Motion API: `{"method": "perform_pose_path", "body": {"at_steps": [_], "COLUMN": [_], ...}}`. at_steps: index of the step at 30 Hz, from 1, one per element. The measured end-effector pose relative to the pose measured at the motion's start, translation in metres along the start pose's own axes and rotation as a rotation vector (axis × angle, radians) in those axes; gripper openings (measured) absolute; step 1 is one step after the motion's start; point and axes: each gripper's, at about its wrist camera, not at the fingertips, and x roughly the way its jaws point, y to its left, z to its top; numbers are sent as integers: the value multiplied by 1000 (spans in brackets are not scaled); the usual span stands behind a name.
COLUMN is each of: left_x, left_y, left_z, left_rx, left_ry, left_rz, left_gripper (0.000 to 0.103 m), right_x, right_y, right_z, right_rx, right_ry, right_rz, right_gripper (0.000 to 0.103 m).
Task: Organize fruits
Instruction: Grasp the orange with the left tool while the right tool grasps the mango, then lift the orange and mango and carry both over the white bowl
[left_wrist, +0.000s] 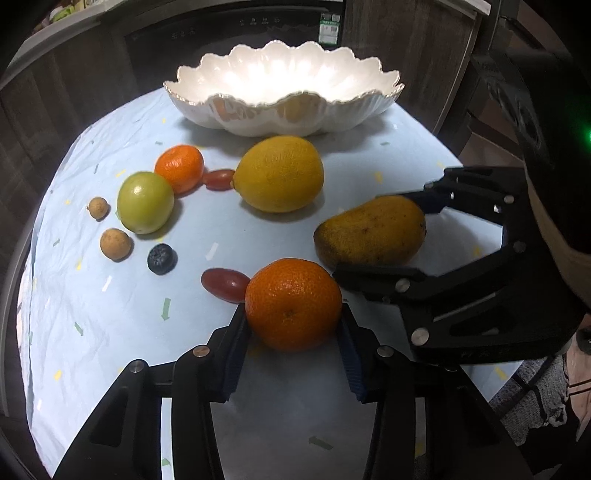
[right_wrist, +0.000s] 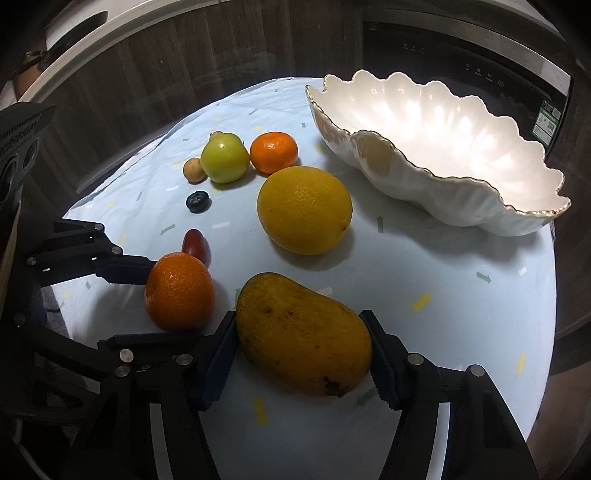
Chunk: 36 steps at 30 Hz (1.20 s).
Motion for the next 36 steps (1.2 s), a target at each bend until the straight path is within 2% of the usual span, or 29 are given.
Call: {"method": "perform_pose_path", "body": {"at_steps": [15,23,36], "left_x": [-44,-64,-82], "left_y": [10,21,28], "left_z": [1,3,22], "left_rx": [-12,-29,-30], "left_ry": [-81,-99,-148], "left_rz": [41,52,86], "left_gripper": [45,45,45], "right_x": [-38,-56,-74], "right_y": [23,35,27], "right_z": [5,13,29], "right_rx": [99,161,216], "right_ry": [-65,-111,-166], "right_rz": [-75,-104,-145], "right_gripper": [64,64,64]}}
